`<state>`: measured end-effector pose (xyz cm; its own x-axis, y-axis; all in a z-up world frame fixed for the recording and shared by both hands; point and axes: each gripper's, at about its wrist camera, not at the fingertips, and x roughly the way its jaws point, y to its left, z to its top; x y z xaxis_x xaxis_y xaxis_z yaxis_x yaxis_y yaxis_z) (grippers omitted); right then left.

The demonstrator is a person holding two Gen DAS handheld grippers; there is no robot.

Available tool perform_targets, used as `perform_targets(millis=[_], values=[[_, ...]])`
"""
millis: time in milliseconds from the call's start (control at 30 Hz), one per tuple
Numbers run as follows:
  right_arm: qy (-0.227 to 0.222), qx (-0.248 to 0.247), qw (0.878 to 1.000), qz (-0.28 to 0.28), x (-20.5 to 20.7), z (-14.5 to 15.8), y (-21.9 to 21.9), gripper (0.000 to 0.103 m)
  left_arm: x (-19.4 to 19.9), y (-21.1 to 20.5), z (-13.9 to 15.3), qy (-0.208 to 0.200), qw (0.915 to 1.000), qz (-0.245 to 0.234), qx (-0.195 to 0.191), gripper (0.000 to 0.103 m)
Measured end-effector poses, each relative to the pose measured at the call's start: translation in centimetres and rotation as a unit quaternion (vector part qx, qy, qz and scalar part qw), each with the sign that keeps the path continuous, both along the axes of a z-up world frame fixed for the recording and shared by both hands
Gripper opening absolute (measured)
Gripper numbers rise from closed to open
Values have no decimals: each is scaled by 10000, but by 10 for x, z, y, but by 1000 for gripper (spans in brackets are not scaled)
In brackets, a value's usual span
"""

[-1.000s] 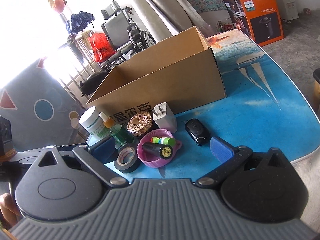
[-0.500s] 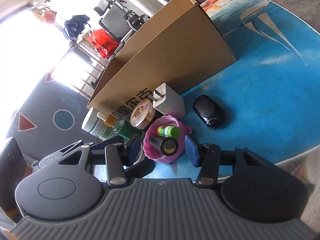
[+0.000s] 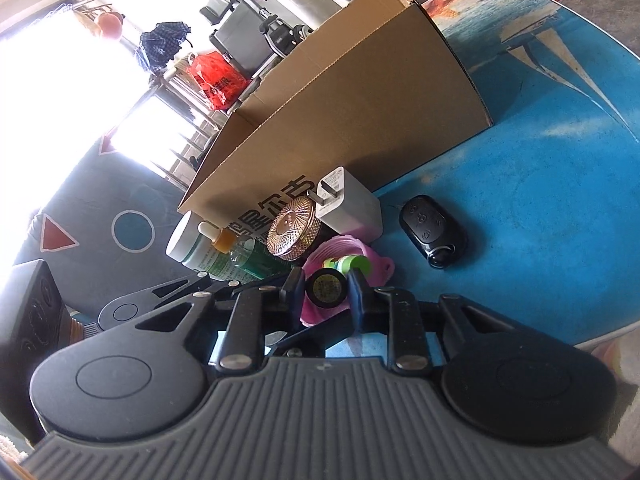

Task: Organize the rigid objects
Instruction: 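Reach the right tool into the pink lid and grasp the black cylinder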

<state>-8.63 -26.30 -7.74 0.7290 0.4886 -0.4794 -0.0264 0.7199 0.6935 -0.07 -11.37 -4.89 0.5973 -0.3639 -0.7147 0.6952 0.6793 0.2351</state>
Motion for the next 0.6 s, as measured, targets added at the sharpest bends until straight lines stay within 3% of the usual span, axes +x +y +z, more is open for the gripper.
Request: perform_targets(millis=[233, 600], values=[[-261, -276, 9992, 97, 6, 12, 7, 22, 5, 9, 3, -35, 9997, 221, -89, 31], [-441, -442, 9979, 172, 17, 18, 16, 22, 12, 10, 4, 17, 9996, 219, -159, 30]])
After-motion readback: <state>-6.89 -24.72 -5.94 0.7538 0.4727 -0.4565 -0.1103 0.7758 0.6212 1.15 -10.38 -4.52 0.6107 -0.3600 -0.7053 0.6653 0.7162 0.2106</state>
